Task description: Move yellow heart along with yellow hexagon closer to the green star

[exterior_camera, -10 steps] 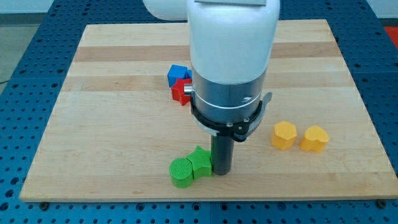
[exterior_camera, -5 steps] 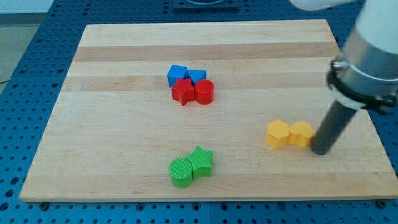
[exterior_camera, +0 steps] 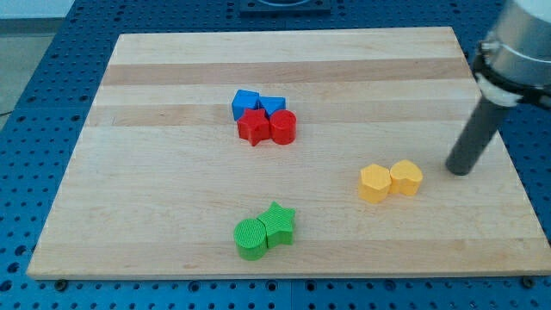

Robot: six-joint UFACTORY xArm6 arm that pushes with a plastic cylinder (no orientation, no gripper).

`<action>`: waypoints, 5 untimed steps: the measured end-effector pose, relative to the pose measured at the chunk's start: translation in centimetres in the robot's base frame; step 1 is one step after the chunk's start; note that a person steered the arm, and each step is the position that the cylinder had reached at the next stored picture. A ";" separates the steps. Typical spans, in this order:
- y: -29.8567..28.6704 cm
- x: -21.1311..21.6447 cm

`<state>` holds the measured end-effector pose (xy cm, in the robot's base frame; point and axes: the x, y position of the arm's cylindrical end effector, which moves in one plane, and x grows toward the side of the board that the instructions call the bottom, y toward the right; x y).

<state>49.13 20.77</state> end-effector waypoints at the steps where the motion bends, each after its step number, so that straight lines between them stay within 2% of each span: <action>1: -4.5 3.6; 2: -8.3 6.9; 3: -9.3 7.1; 5: -1.2 5.6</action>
<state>54.72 19.54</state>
